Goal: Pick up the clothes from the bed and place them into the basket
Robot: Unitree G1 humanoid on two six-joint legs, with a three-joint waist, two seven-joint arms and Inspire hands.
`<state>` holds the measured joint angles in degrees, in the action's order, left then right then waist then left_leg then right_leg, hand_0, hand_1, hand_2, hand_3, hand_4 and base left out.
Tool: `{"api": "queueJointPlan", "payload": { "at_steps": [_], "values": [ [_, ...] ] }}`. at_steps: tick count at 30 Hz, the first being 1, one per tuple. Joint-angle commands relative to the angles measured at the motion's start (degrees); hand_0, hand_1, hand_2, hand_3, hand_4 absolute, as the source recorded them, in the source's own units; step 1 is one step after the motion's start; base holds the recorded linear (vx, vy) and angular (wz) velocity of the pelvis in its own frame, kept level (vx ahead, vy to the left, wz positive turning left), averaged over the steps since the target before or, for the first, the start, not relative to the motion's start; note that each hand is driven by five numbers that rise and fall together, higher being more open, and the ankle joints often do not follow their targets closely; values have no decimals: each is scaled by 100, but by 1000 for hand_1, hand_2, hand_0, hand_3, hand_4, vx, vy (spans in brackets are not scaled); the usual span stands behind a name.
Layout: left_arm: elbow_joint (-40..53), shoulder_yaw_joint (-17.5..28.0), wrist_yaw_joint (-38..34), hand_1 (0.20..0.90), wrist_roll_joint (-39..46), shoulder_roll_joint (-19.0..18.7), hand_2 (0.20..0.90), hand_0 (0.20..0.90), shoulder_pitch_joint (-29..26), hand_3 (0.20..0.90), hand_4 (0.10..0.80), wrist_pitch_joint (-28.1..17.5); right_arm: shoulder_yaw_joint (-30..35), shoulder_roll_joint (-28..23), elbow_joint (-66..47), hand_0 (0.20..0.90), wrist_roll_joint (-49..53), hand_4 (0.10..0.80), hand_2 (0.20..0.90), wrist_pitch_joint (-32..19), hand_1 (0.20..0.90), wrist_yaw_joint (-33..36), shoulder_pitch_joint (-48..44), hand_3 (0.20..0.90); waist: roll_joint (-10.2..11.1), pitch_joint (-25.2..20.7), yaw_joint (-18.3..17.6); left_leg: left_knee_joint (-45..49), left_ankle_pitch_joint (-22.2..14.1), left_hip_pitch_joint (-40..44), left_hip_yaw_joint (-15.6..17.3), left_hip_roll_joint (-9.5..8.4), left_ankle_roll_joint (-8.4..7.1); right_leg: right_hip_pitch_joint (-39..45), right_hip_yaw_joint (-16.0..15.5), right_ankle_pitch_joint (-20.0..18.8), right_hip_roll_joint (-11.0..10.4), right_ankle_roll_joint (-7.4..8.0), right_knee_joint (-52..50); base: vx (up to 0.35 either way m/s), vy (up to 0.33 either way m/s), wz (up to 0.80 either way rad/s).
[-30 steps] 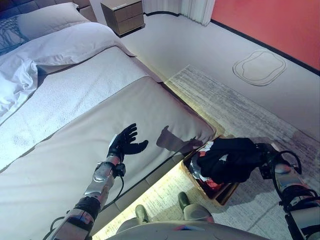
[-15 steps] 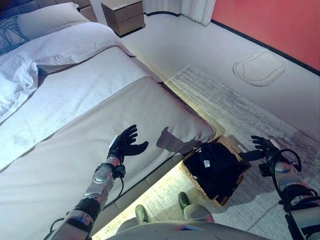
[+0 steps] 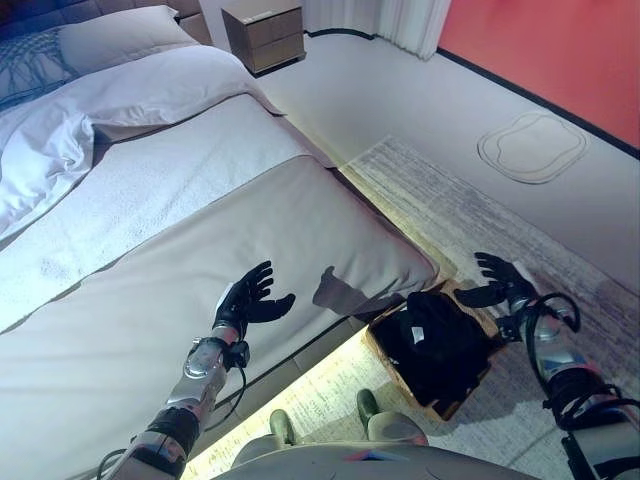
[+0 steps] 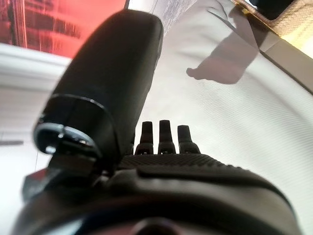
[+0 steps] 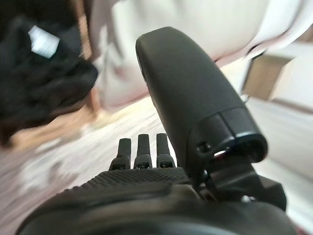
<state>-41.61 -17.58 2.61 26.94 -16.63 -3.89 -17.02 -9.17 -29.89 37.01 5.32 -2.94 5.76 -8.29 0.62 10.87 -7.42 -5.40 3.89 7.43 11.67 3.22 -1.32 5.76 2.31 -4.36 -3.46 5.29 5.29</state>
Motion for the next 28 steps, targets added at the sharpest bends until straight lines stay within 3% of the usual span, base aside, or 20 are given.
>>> {"api": "queueJointPlan", "payload": {
  "at_steps": [1,5,15,28],
  "values": [
    [-116,158,-55,900,-250,108,900,900,-190,900,800,-729,-229,121,-604,900,-571,800,900,-854,900,581,-104,900,105,-426,173,105,-911,206,-323,-55,86,-296,-246,270,-58,47,-272,56,-8,12],
    [-138,288,-165,900,-390,262,900,900,38,900,800,-742,-512,423,-920,900,-1212,800,900,-1123,900,966,130,900,80,-459,299,104,-880,105,-498,-65,88,-228,-438,346,-91,35,-236,55,1,31],
    [176,455,-225,900,-458,229,900,900,449,900,800,-805,-783,668,-1234,900,-1117,800,900,-1101,900,987,383,900,81,-517,633,40,-807,21,-808,-50,41,-13,-999,466,-163,8,-141,55,4,26],
    [328,367,-32,900,-267,74,900,900,502,900,800,-759,-1039,745,-1220,900,-868,800,900,-1078,900,915,454,900,98,-437,779,41,-751,58,-920,-26,43,164,-1242,549,-176,-24,-185,35,2,9]
  ]
}}
